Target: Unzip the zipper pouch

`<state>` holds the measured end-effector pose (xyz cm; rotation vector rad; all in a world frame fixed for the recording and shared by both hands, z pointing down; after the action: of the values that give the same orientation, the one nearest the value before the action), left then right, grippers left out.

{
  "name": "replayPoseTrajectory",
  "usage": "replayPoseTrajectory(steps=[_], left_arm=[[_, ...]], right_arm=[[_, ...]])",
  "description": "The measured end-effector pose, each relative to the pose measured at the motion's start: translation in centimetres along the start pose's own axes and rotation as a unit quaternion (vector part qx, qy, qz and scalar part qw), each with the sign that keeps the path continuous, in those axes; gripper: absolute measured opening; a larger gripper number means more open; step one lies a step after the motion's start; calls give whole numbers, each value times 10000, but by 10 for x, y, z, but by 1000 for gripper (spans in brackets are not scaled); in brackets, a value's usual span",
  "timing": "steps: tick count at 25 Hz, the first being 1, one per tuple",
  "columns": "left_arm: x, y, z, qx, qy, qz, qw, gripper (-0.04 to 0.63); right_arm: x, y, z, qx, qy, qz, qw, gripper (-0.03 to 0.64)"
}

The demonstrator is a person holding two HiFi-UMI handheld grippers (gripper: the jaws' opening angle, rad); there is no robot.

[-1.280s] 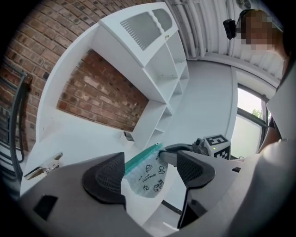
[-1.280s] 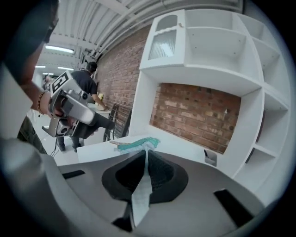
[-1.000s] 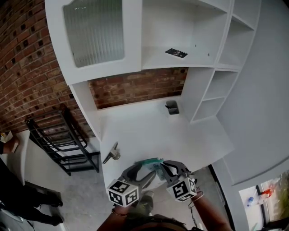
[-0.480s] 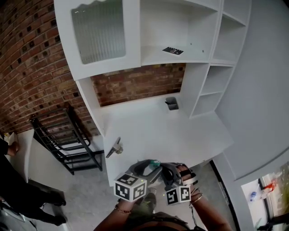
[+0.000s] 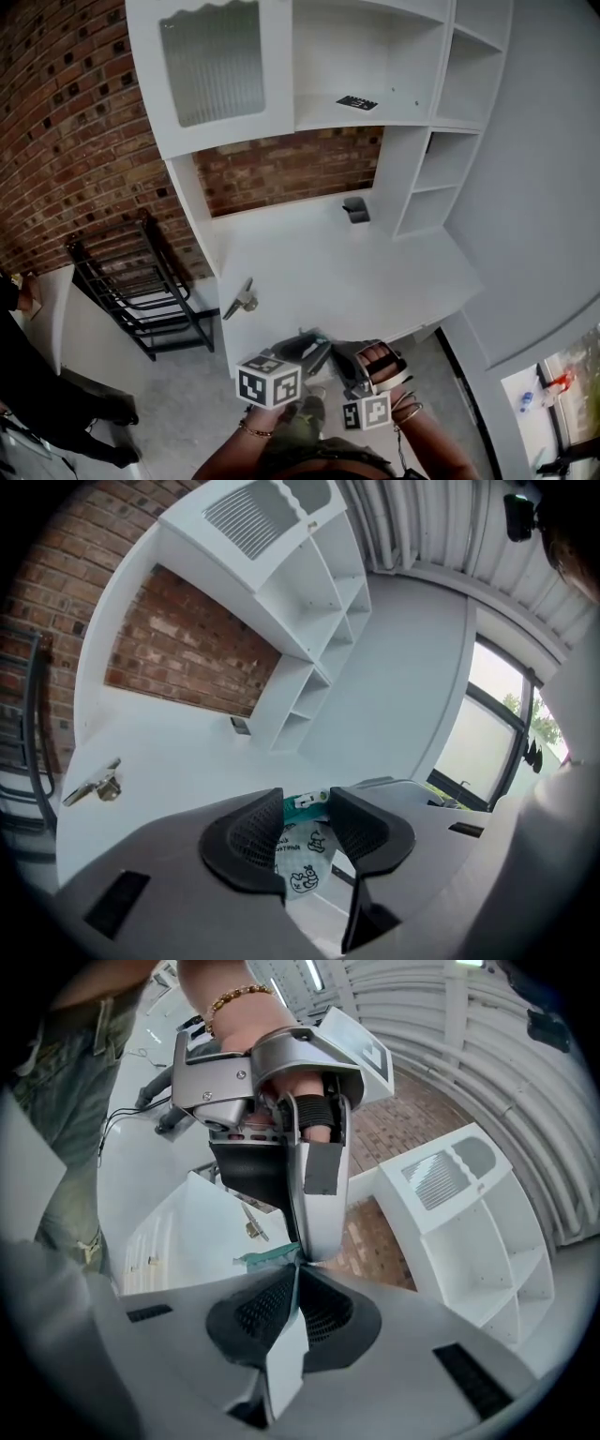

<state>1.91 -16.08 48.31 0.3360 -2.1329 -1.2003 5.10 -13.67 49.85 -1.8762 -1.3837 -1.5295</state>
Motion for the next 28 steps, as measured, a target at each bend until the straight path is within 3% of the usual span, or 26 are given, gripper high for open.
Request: replayPoseTrajectory(steps=[5, 8, 16, 18, 19, 28], left_arm=[[-5, 4, 8, -217, 389, 542, 9975, 147], [-5, 6, 11, -485, 567, 893, 9932, 101], [5, 9, 16, -719, 701, 1630, 9815, 85], [11, 10, 18, -823, 704, 1888, 9760, 11], [13, 10, 18, -832, 734, 1965, 9742, 11], [14, 12, 14, -691, 798, 1940, 9753, 12]], right_arm=[[2, 1, 9, 11, 21, -181, 9998, 11], [5, 3, 11, 62, -3, -252, 9997, 11], [8, 1, 9, 36, -43, -227, 9997, 11], [9, 0, 7, 5, -56, -211, 9998, 11], [9, 0, 7, -5, -61, -197, 9998, 11], [8, 1, 4, -57, -96, -160, 9998, 11]])
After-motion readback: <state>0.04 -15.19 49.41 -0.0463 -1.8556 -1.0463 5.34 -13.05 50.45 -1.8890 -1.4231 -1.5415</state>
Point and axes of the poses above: the fingertips, and each gripper's own axes: z backward along the fingers, x to its left, y out of its underside, the point moved 2 cm from there along z, backward along the fingers, and after that the axes turned 6 degrees about -y, right-handed, at the moved point
